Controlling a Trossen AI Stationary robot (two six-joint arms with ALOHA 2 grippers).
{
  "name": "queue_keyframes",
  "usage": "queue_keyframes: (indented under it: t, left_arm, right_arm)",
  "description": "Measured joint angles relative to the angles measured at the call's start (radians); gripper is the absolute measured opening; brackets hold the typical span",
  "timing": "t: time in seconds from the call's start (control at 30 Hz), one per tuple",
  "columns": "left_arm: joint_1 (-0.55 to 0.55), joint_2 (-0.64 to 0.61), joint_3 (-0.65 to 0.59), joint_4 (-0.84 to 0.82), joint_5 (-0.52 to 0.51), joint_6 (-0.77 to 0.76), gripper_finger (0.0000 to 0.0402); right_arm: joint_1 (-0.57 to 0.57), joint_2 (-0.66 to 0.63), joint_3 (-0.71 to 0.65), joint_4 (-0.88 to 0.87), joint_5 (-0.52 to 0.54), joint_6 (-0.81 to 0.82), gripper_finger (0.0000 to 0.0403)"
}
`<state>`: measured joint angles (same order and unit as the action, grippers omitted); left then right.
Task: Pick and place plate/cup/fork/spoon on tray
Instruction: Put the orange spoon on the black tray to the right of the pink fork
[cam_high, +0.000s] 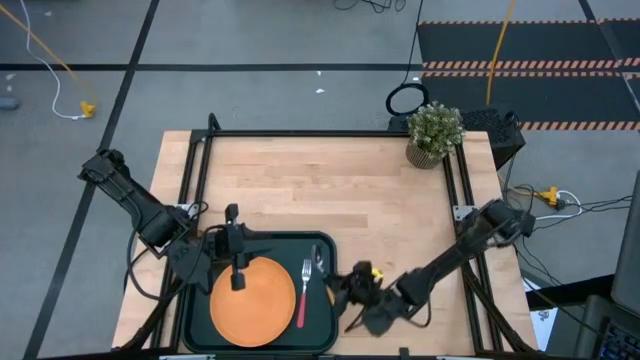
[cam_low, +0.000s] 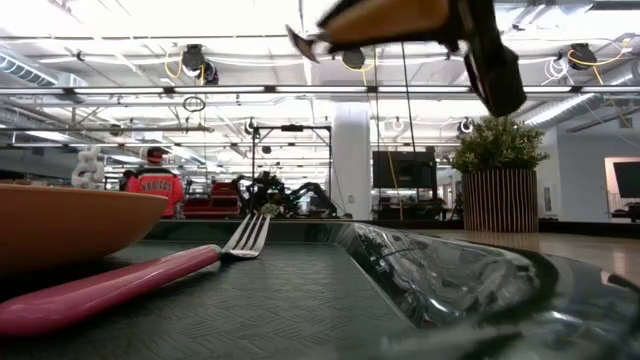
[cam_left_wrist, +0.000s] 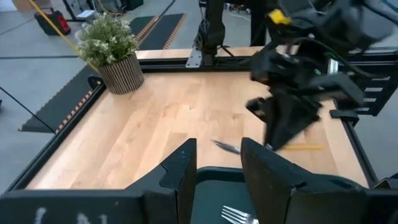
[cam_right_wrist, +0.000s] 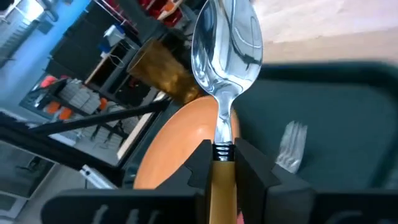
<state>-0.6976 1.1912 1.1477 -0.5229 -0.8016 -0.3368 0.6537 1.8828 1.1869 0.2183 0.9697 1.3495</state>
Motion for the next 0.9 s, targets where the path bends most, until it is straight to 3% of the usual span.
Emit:
queue_keyframes:
  t: [0.2, 0.43, 0.73, 0.9]
  left_arm:
    - [-0.005, 0.0, 0.0, 0.001, 0.0, -0.013, 0.0129]
    - [-0.005, 0.0, 0.0, 0.001, 0.0, -0.04, 0.0129]
    - [-0.022, 0.0, 0.0, 0.002, 0.0, -0.049, 0.0129]
    - [-0.022, 0.0, 0.0, 0.004, -0.004, -0.038, 0.0129]
  right_arm:
    - [0.017, 0.19, 0.242, -0.065, 0.001, 0.02, 0.0031]
    - [0.016, 0.336, 0.452, -0.3, -0.001, 0.171, 0.0031]
    - [0.027, 0.353, 0.486, -0.639, -0.034, 0.478, 0.0031]
    - [0.027, 0.353, 0.486, -0.728, -0.085, 0.573, 0.0031]
